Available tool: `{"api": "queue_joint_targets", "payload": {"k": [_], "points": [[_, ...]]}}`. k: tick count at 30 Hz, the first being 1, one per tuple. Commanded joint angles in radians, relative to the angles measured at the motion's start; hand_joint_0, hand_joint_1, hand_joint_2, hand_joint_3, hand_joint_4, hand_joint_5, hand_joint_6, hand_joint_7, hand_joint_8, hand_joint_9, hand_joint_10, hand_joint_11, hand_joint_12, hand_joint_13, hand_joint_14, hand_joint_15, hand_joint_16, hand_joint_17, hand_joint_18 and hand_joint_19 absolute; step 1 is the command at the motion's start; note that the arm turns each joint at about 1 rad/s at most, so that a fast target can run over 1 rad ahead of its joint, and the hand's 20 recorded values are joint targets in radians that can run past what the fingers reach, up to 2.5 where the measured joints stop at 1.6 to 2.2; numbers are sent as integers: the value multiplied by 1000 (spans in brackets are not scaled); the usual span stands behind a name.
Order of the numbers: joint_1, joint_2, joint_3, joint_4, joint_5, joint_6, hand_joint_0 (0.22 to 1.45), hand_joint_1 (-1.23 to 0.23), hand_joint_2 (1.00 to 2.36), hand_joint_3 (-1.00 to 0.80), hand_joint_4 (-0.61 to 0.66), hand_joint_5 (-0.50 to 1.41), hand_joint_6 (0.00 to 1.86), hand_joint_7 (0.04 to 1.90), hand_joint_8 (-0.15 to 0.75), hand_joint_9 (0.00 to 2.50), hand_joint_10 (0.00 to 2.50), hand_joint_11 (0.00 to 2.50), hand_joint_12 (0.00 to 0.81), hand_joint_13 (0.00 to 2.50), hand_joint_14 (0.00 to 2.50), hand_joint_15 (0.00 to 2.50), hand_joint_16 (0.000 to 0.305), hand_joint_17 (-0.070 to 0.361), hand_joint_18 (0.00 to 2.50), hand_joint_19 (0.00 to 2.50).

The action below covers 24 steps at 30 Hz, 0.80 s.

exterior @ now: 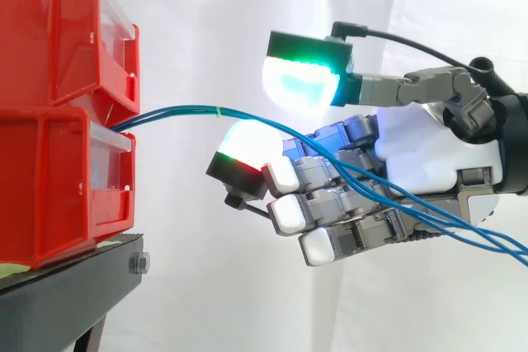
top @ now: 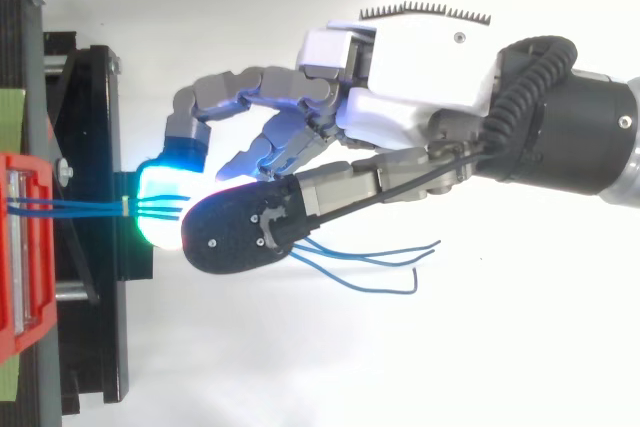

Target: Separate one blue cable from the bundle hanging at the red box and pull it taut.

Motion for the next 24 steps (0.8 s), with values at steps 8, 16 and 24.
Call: {"api": "queue_joint_targets", "payload": {"k": [8,16,24], "points": [[-1,0,0,3,0,0,662,-691,1021,-101,170,-156,650,1236,294,843,19,635,293,908,16,431,31,70,814,500],[-1,-1,-1,3,1,0,621,-544,1012,-365,177,-150,643,1261,295,864,17,648,295,915,16,444,31,71,813,517],[0,0,0,3,1,0,695,-741,1022,-4,173,-179,721,1169,294,852,20,671,301,919,16,453,32,73,816,529]]}}
